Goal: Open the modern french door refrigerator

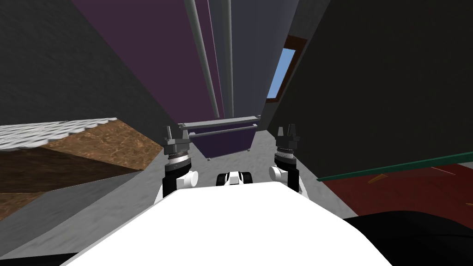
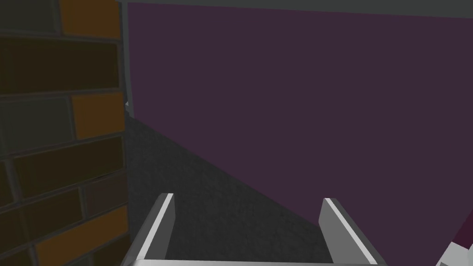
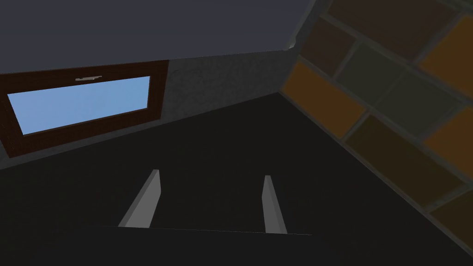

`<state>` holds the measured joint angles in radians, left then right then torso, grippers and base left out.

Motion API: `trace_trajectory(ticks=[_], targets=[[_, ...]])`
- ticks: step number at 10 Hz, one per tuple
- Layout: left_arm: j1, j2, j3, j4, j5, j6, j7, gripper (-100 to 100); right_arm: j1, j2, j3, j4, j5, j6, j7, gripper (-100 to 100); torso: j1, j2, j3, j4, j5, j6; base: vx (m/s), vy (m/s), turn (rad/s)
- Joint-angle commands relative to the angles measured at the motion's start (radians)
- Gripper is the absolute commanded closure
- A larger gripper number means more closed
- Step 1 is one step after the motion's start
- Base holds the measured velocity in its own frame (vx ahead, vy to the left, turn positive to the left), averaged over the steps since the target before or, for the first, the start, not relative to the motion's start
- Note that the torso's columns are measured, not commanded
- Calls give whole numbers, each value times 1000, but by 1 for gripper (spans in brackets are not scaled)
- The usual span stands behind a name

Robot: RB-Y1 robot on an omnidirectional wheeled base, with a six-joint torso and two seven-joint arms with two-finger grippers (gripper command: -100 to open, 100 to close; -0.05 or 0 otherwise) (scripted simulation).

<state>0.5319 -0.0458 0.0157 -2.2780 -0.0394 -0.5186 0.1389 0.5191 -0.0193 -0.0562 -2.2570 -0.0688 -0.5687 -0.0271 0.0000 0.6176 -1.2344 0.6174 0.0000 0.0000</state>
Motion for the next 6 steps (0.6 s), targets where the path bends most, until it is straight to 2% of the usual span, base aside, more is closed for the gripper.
trace_trajectory(ticks=[1, 3, 6], targets=[[-1, 36, 1, 12, 1, -8, 1, -100, 0, 0, 0, 0, 0, 0, 0, 0, 0, 74, -148, 74, 0, 0, 16, -2, 3], [-4, 89, 2, 40, 3, -27, 2, -100, 0, 0, 0, 0, 0, 0, 0, 0, 0, 116, -237, 116, 0, 0, 36, -12, 5], [-10, 158, 4, 100, 7, -70, 4, -100, 0, 0, 0, 0, 0, 0, 0, 0, 0, 120, -242, 120, 0, 0, 61, -17, 7]])
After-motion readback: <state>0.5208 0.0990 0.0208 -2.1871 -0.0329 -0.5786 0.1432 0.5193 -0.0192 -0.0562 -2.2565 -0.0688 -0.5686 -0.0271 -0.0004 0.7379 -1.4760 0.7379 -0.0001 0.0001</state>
